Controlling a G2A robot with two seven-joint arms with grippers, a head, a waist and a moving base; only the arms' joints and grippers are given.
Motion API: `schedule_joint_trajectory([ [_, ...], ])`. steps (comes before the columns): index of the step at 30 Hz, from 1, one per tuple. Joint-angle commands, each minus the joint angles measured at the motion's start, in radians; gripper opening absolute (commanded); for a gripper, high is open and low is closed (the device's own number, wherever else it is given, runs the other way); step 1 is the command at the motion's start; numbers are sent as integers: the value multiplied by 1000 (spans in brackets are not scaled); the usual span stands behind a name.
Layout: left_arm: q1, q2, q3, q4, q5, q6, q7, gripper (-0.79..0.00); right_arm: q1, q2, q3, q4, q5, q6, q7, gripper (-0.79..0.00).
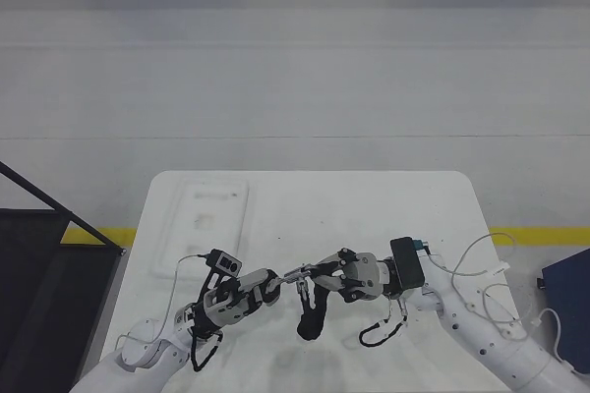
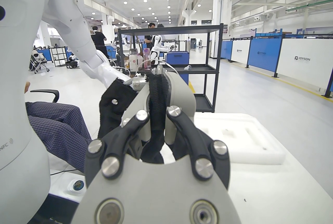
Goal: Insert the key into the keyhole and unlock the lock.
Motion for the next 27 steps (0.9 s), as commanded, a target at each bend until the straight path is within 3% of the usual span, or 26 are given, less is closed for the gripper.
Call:
schedule_joint_trajectory([
  [1,3,-3,-3,-1,3,2,-4,-616,-1,0,0,2,-1,0,1,-785],
  [4,8,-7,-10,0,17,-4,-4,-579,-2,-1,1,3,1,0,0,-785],
  [8,16,-12,-15,-2,46,-10,-10,-597,-3,-1,0,2,2,0,1,-785],
  [11,18,-16,-24,-2,80,-28,-5,-785,-4,-1,0,2,2,0,1,-785],
  [19,19,-26,-48,-9,201,-88,26,-785,-7,0,2,2,-1,0,-2,-785],
  [27,11,-35,-85,3,532,-244,99,-785,-11,1,5,1,-2,0,-6,-785],
])
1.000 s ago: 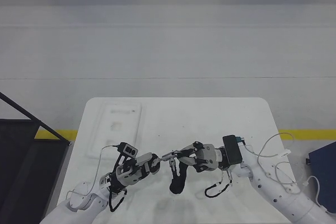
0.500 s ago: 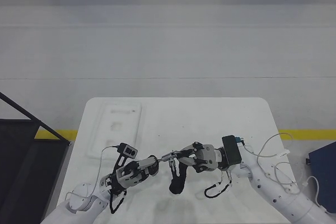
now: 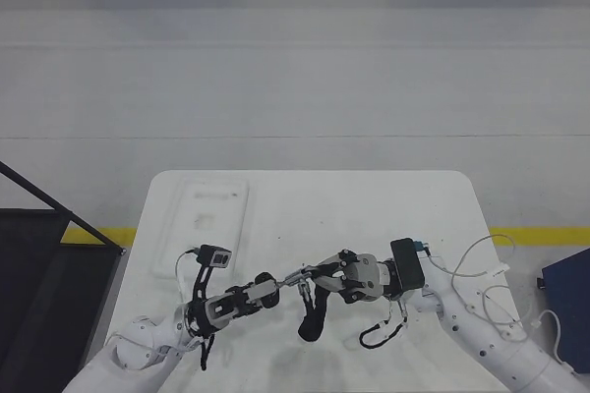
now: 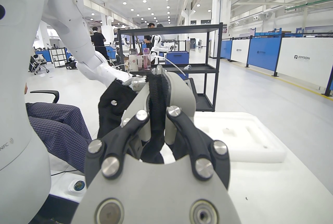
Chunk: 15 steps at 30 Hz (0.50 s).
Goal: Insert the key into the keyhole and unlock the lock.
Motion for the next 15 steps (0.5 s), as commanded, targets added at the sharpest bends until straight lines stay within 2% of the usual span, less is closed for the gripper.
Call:
schedule_joint_trajectory([
  [1,-2,-3,-10,4,112,-43,32,-785,-1,0,2,-1,0,0,-2,-785],
  [3,0,-8,-12,2,175,-82,72,-785,-1,0,2,-2,-3,0,-3,-785],
  [10,-14,-23,10,5,205,-143,128,-785,-1,1,0,-4,-8,0,-6,-785],
  [11,-16,-25,13,6,204,-151,127,-690,0,1,0,-4,-8,0,-7,-785],
  [12,-18,-26,17,5,201,-159,125,-265,0,1,0,-3,-8,0,-8,-785],
  [13,-19,-27,19,7,197,-164,122,0,-1,1,0,-3,-8,0,-8,-785],
  [15,-19,-29,22,11,187,-173,121,0,-1,1,0,-3,-7,0,-9,-785],
])
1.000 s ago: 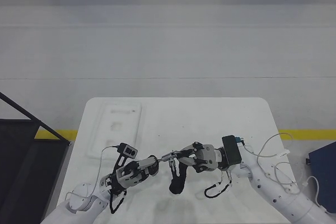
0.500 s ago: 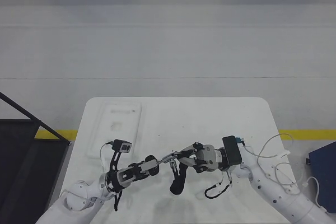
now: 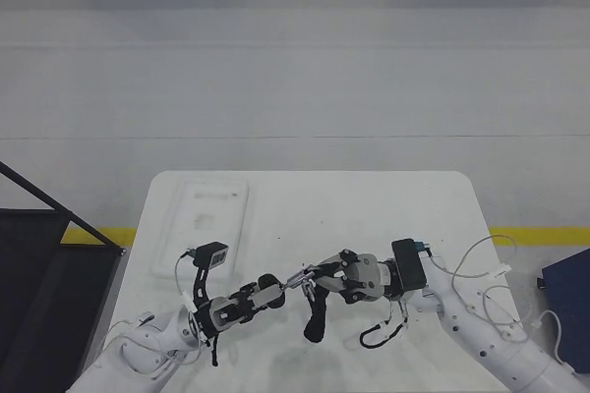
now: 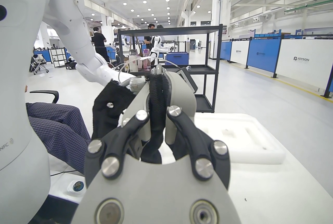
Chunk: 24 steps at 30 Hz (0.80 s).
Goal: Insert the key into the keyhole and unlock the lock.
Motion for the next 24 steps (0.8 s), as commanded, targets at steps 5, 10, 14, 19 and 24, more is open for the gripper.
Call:
schedule_joint_trajectory([
  [5,1,-3,1,7,-25,-17,-13,0,-4,-1,5,8,23,0,-33,-785],
  [10,7,-6,-9,11,-42,-38,-7,0,-9,-6,13,36,55,0,-58,-785],
  [14,15,-7,-19,11,-34,-60,-9,0,-7,-16,28,73,100,6,-55,-785],
  [19,17,-5,-53,16,86,-138,-51,0,16,-40,18,92,176,4,-13,-785],
  [24,4,-15,-130,20,316,-191,41,0,43,-69,-6,115,254,0,31,-785],
])
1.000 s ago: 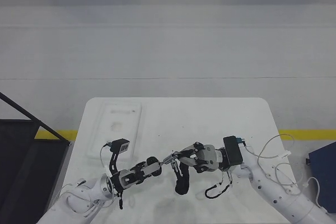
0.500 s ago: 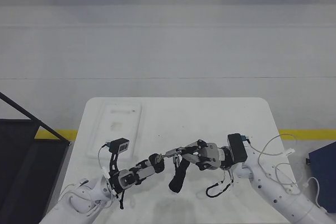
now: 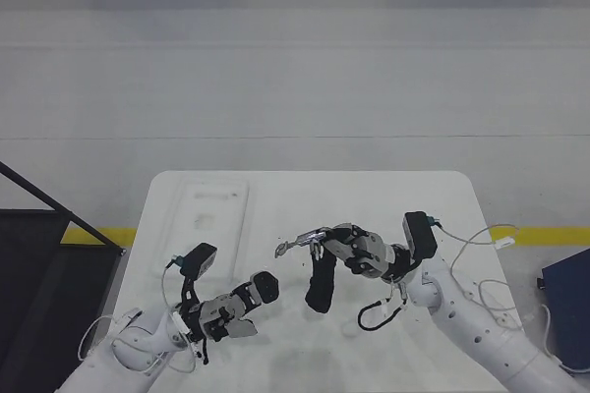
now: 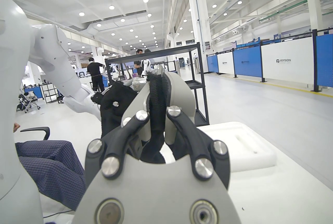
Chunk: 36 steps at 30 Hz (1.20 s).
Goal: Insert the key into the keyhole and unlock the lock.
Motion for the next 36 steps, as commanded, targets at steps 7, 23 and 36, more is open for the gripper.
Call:
schedule_joint_trajectory([
  [7,-30,-30,-23,-22,376,2,190,0,36,-40,-22,38,70,0,63,-785],
  [23,-165,-70,141,51,596,2,399,0,47,-78,-30,40,73,0,118,-785],
  [36,-194,-71,190,37,695,2,453,-785,37,-85,-37,55,69,0,93,-785],
])
